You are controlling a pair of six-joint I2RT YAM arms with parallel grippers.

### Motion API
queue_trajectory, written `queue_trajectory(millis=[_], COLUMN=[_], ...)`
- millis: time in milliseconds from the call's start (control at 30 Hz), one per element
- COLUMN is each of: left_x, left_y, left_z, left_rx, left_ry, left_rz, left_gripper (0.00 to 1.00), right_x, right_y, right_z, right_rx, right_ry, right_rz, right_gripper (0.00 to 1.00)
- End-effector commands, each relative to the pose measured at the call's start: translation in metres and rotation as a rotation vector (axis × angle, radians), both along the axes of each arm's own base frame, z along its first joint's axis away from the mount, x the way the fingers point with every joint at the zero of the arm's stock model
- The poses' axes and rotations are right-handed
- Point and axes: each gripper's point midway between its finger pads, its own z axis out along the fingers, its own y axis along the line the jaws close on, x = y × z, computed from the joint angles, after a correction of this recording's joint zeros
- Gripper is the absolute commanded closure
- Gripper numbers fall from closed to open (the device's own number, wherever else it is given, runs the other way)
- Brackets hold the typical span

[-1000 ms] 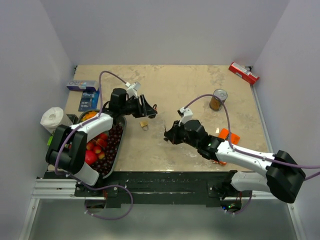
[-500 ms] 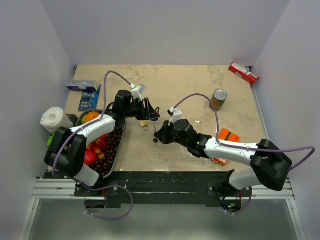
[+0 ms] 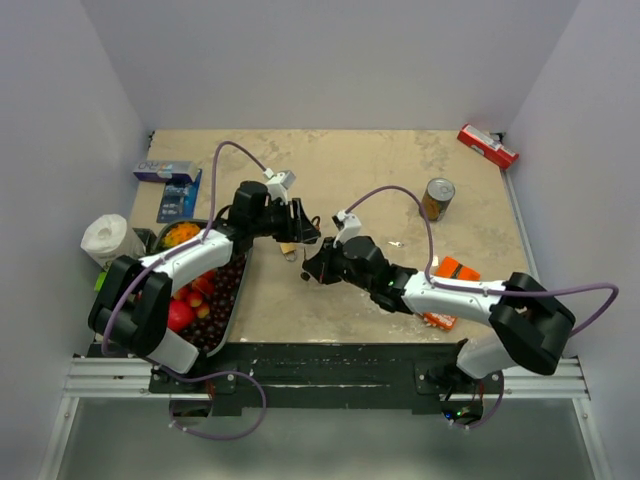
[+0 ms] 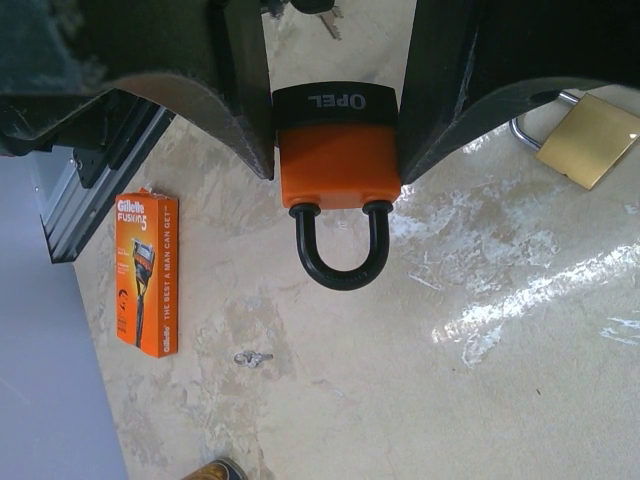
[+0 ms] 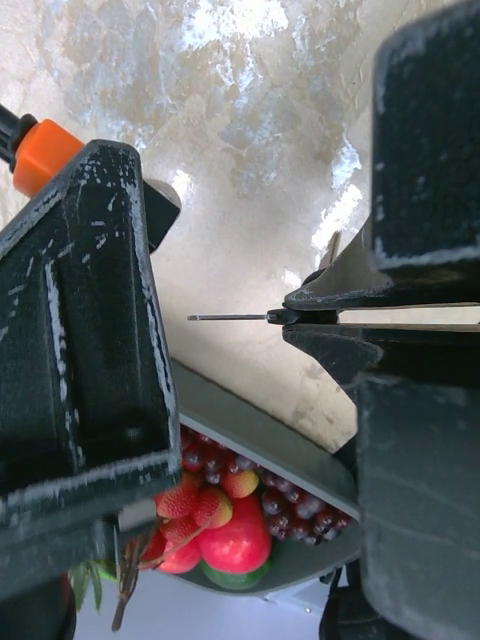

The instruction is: Unlock with the key

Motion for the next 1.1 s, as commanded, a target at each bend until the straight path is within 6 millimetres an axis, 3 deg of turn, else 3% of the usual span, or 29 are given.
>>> queue_trajectory(millis=[0,500,1067], left_x=[0.012,0.01,0.009], left_y=[-0.007,-0.01,-0.012], left_z=[0.048,0.047,0.047], left_rx=[-0.044,-0.034,-0.032], left_ry=[-0.152,-0.156,-0.159], left_rz=[-0.01,-0.02,-0.028], left_gripper=[1.0,1.0,1.0], right_x=[0.013,0.028,0.041], right_y=[0.011,-0.002,-0.008], right_z=[0.018,0.02,0.009], right_rx=[0.068,0.108,0.099], right_ry=[-0.011,0.01,0.033], right_rz=[-0.018,-0.035,-0.066], right_gripper=[1.0,1.0,1.0])
